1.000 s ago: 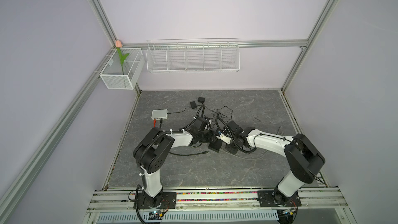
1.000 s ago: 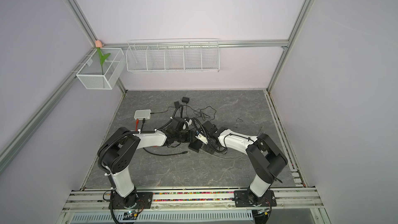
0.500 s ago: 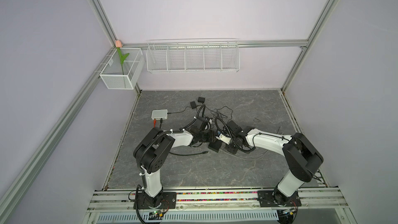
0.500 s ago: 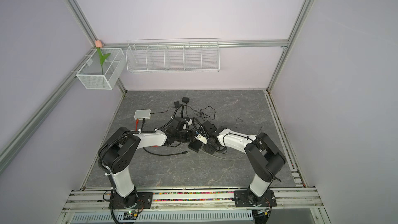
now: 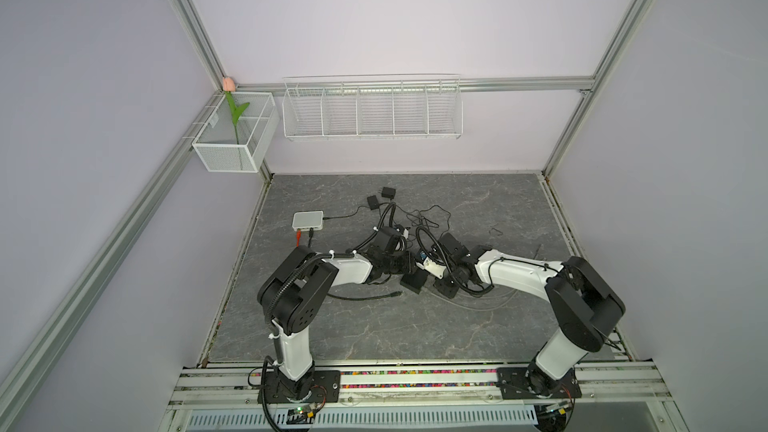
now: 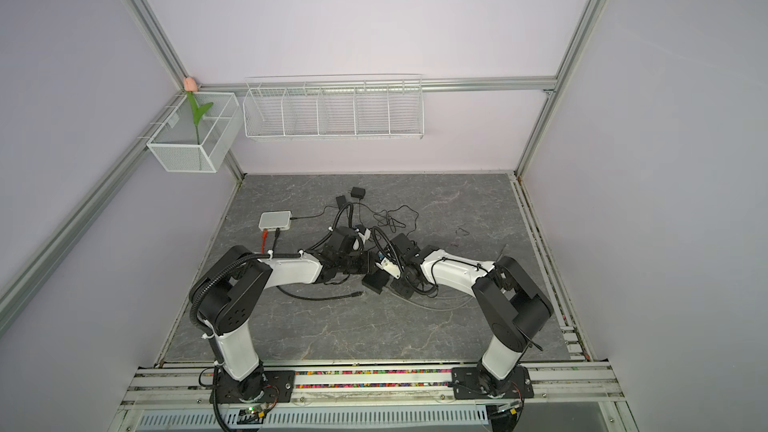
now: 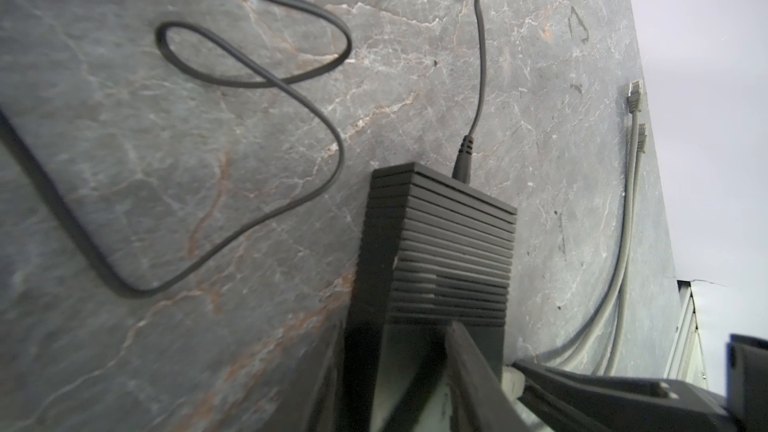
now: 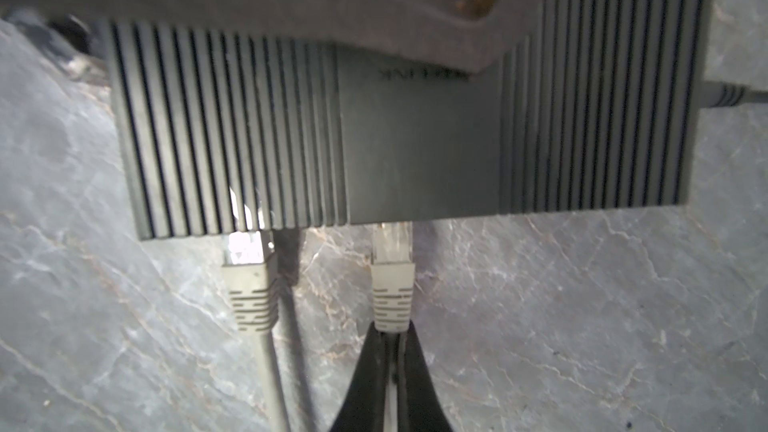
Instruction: Insert the plug into the switch port
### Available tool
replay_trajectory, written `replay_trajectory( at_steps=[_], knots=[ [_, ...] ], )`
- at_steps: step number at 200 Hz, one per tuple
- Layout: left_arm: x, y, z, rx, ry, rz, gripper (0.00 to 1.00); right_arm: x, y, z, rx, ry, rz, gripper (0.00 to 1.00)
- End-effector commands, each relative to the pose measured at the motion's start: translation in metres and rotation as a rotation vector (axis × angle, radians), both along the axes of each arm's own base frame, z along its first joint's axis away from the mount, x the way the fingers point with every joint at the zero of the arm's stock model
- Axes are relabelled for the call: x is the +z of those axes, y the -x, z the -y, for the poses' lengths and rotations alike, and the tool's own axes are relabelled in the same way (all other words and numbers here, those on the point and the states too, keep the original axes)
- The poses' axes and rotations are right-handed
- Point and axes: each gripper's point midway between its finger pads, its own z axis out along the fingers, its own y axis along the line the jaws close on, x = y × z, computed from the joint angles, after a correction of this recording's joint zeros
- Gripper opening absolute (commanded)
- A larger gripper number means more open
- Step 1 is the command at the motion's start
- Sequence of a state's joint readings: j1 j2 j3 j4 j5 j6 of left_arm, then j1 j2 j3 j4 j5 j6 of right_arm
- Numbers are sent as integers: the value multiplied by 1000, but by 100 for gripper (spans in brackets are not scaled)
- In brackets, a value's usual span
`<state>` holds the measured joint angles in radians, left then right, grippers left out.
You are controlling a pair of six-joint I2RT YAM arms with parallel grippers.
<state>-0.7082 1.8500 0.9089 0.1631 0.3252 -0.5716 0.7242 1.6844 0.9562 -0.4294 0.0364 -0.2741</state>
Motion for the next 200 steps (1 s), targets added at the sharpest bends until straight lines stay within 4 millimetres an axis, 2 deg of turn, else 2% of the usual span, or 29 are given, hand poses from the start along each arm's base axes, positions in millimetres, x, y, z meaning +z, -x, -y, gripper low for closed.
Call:
replay_trajectory(
  at_steps=[1, 133, 167, 200],
  knots=[
    [-24, 61, 20, -164, 6, -140, 38, 59, -42, -60, 24, -295, 218, 7],
    [-37, 93, 21, -242, 42, -193, 35, 97, -54, -96, 74, -486, 275, 6],
    [-39, 95, 19, -233, 56, -196, 35, 90, -61, -94, 51, -449, 278, 6],
    [-41, 93, 16, -227, 32, -185, 35, 74, -68, -77, 2, -337, 283, 8]
  ],
)
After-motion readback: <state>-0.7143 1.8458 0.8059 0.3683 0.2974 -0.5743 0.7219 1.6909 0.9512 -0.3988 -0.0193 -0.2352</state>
